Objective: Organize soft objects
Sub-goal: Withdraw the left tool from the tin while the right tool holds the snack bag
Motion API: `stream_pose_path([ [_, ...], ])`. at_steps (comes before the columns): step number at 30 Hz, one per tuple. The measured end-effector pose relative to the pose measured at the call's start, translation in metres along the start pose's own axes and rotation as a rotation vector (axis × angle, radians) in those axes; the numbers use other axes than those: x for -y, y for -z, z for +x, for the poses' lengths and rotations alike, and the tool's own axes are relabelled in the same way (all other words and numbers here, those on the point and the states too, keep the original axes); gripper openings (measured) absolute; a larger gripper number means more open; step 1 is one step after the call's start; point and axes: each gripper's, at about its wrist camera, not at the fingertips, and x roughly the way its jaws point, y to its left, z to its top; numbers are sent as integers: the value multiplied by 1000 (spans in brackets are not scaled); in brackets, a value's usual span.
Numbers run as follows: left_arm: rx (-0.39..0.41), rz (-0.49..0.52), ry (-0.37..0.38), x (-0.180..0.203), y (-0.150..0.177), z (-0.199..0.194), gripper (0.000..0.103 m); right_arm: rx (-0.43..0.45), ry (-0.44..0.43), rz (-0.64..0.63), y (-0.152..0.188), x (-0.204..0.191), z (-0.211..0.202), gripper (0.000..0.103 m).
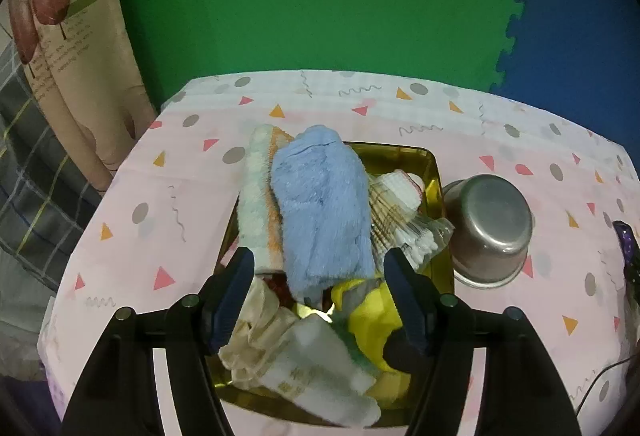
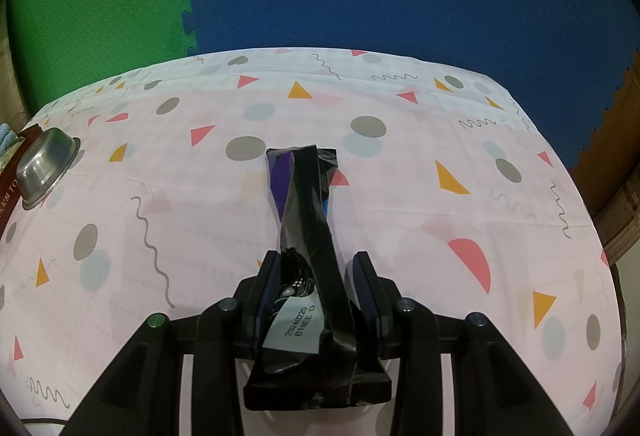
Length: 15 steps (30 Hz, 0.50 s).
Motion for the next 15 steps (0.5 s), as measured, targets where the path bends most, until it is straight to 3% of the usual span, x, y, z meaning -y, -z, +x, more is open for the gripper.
stream_pose_path([
  [10,54,-19,-24,-6,19,-30,76,0,3,-3,-1,1,0,38],
  [15,61,-56,-30,-14,30,-35,77,2,20,-12,-1,-3,-1,37],
])
